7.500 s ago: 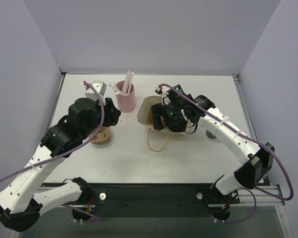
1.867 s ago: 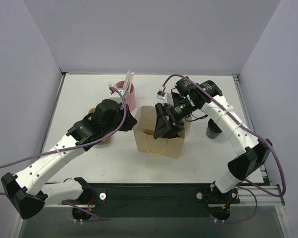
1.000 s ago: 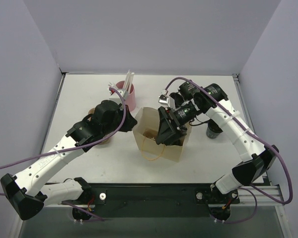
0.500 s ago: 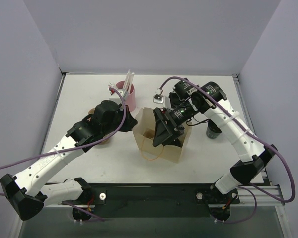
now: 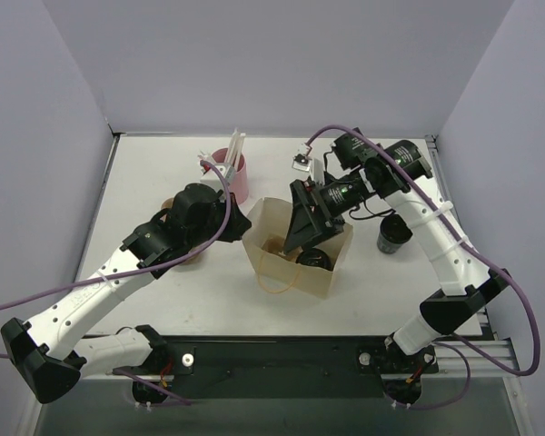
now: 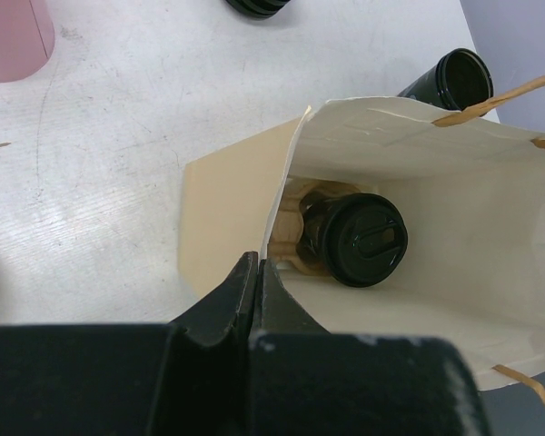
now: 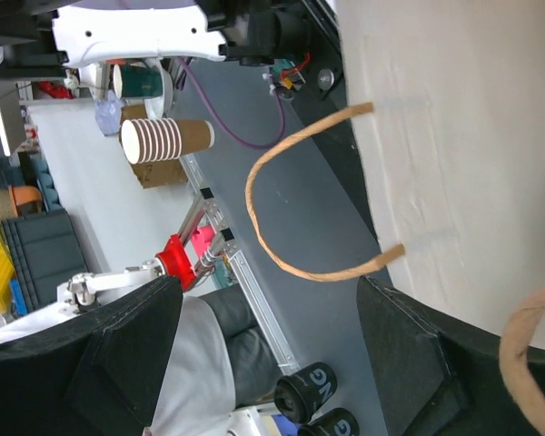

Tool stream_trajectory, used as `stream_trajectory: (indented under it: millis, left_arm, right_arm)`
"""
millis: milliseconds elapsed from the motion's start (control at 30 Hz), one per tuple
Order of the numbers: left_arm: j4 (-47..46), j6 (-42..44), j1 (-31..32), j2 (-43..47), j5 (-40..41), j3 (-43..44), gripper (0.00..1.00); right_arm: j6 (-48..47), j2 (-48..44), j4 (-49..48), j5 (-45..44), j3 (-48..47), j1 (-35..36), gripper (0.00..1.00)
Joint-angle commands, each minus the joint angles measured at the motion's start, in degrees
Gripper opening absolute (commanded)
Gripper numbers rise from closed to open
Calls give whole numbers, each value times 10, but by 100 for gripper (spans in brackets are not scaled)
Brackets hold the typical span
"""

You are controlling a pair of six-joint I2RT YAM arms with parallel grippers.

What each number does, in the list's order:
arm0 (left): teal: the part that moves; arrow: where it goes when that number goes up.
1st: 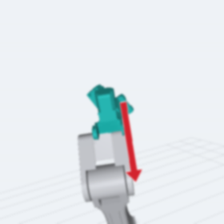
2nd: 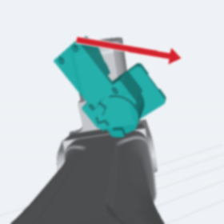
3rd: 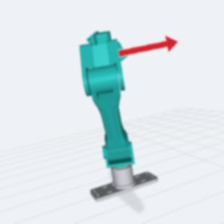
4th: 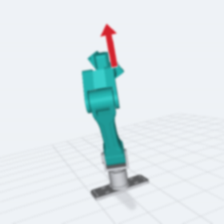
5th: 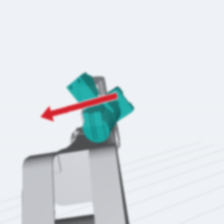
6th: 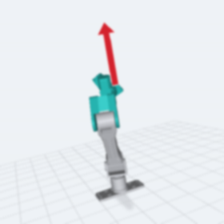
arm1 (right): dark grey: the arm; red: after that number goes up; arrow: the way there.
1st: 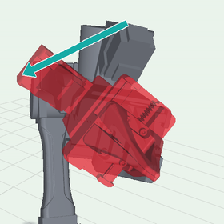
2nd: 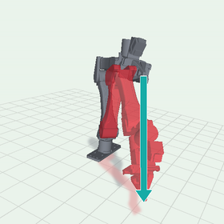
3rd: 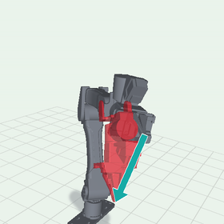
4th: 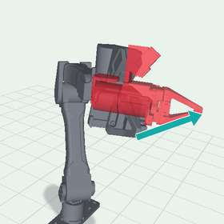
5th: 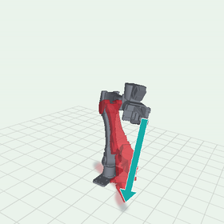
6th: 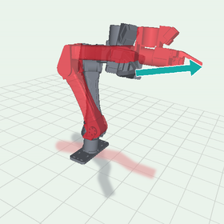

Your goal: Pack the takeout coffee

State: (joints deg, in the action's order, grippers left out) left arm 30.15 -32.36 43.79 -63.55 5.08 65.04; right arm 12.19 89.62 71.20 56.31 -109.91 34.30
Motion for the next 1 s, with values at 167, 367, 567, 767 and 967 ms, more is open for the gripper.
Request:
stream_trajectory:
  millis: [167, 367, 567, 767, 967]
  left_arm:
    - [-19, 6, 0, 5, -2, 5, 0]
    - [-12, 10, -2, 4, -2, 12, 0]
    - [3, 9, -4, 11, 7, 39, 35]
    - [9, 3, -21, 30, 9, 82, 52]
    - [25, 35, -44, 40, 78, 128, 59]
  right_arm:
    - [28, -41, 61, -28, 51, -38, 79]
    - [42, -46, 68, -42, 40, -54, 79]
    - [55, -53, 67, -81, -20, -62, 78]
    - [77, -43, 11, -78, -119, -72, 79]
    - [162, -69, -128, -200, -129, -78, 79]
